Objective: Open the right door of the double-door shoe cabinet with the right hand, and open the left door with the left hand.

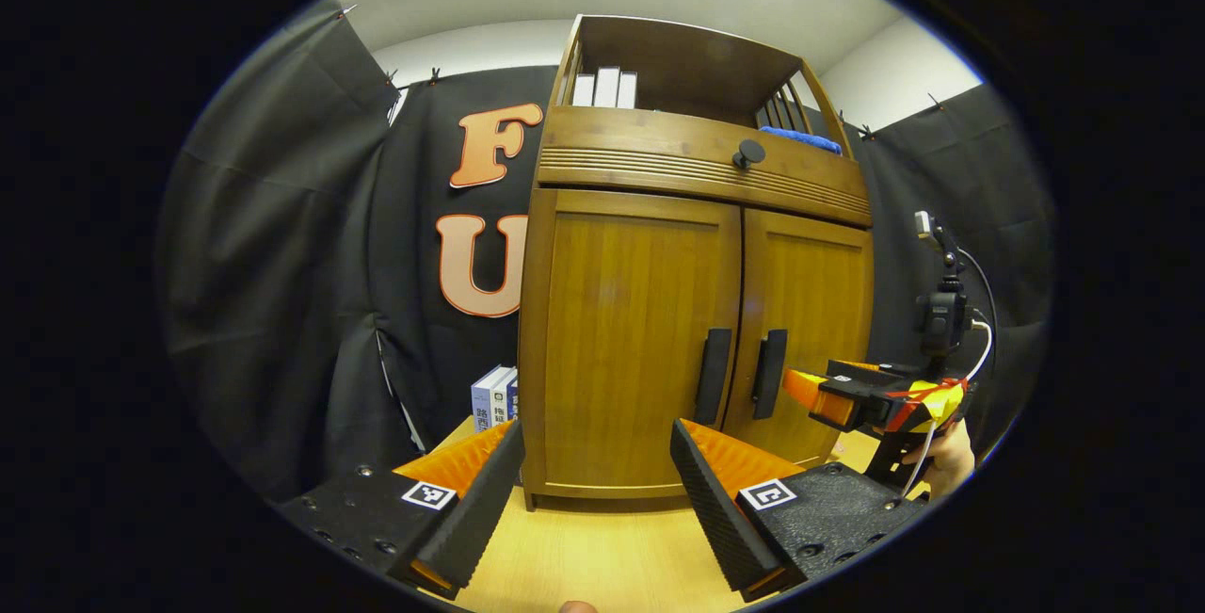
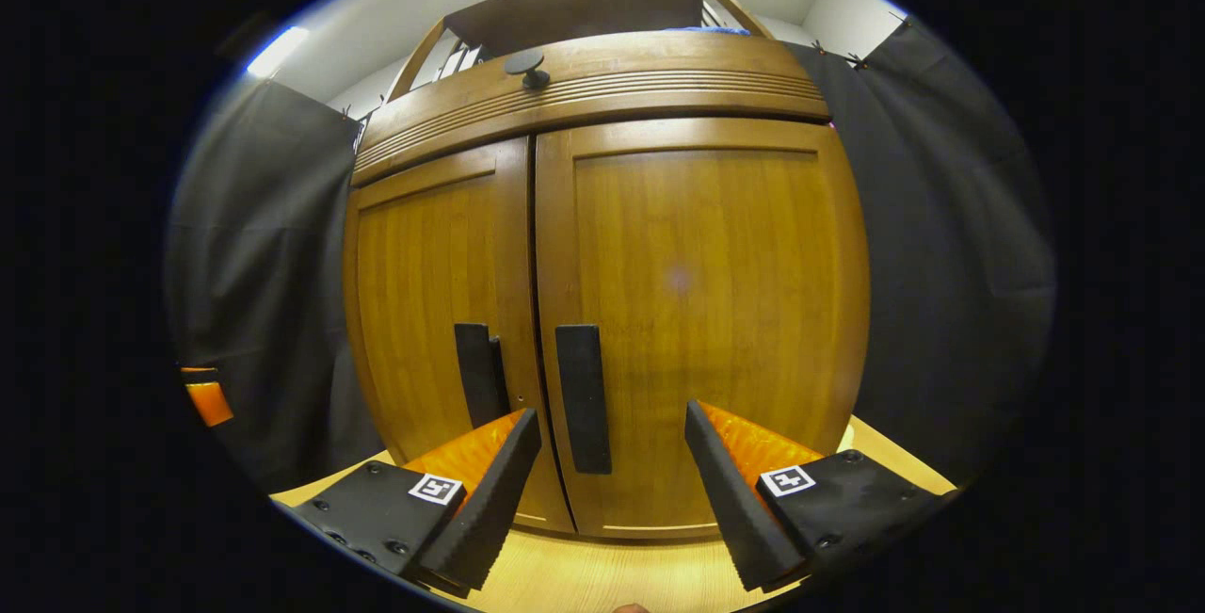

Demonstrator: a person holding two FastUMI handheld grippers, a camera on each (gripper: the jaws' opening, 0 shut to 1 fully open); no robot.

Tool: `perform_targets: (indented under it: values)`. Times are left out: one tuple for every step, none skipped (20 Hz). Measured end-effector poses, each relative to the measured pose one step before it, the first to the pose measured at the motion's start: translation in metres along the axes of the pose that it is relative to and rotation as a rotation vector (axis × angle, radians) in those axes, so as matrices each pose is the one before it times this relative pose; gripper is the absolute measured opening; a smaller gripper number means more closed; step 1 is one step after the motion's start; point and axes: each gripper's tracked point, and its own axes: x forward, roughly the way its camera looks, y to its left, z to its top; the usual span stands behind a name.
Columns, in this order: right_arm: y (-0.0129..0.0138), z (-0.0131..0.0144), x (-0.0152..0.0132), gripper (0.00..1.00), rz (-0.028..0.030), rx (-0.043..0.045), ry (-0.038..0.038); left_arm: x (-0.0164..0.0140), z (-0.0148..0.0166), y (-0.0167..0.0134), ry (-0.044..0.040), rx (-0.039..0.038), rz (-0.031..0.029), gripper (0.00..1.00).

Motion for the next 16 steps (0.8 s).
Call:
perform_targets:
  values:
    - [0.00169,-0.004,0.00825,1.0,-0.00148,-0.00415,0.00599,0.00257,-0.00202,0.0011,0.00271,0.00228,0.0026,0.91]
    - [0.00091,-0.00332,0.00627,1.0,-0.00111,-0.00275,0.00686,0.00147,-0.00254,0.00072,0.00134,0.00199,-0.00008,0.95]
    - [0.00153,-0.00323,0.00611,1.0,0.00001,-0.00206,0.00544,0.0026,-0.00069,-0.00001,0.00032,0.00234,-0.00052,0.95]
    - [0.00046,-0.00173,0.00434,1.0,-0.00097,-0.00147,0.00332,0.00178,-0.00134,-0.00036,0.00052,0.00174,-0.0009,0.92]
    - [0.00097,-0.00116,0.00542,1.0,-0.00094,-0.00029,0.00261,0.00179,-0.00158,-0.00058,0.00143,0.00031,-0.00106,0.92]
    - [0.00115,-0.00107,0.00427,1.0,-0.00138,0.00001,0.00083,0.00165,-0.00135,0.00164,0.00175,0.0005,-0.00088,0.92]
    - [0.0015,-0.00085,0.0046,0.93,-0.00403,-0.00242,-0.00232,0.00227,-0.0011,-0.0001,0.00107,0.00271,0.00014,0.92]
    - [-0.00058,-0.00003,0.00304,0.93,-0.00613,-0.00588,-0.00397,0.00138,-0.00127,0.00137,-0.00027,0.00458,0.0024,0.95]
    - [0.0004,0.00149,0.00259,0.93,-0.00237,-0.00607,-0.0057,0.00092,-0.0009,0.00122,-0.00158,0.00573,0.00396,0.95]
    - [-0.00035,0.00016,0.00225,0.97,-0.00372,-0.00373,-0.00452,0.00106,-0.00099,0.00134,-0.0022,0.00471,0.00308,0.95]
    - [0.00097,0.00145,0.00234,0.92,0.00026,-0.00159,-0.0048,0.00007,0.00087,0.00112,-0.0022,0.00281,0.00336,0.95]
    - [0.00067,0.00008,0.00115,0.86,0.00021,-0.00248,-0.00222,0.00127,-0.00097,0.00132,-0.00032,-0.00079,0.0029,0.92]
    - [-0.0003,-0.00057,0.00167,0.81,-0.0049,-0.00214,0.00347,0.00149,-0.00187,0.00051,0.00178,-0.00524,0.00005,0.92]
    - [0.00031,-0.00096,0.00163,0.75,0.00279,0.00075,0.0026,-0.00036,-0.00059,-0.00116,0.00223,-0.00526,-0.00193,0.95]
    - [0.00069,-0.00046,0.00209,0.75,0.0008,0.00323,0.00083,-0.00072,-0.00008,0.00033,0.00157,-0.00359,-0.00116,0.95]
    - [0.00116,0.00018,-0.00029,0.69,0.00053,-0.00071,0.00008,0.00074,-0.00149,0.00061,0.00083,-0.0016,-0.0001,0.95]
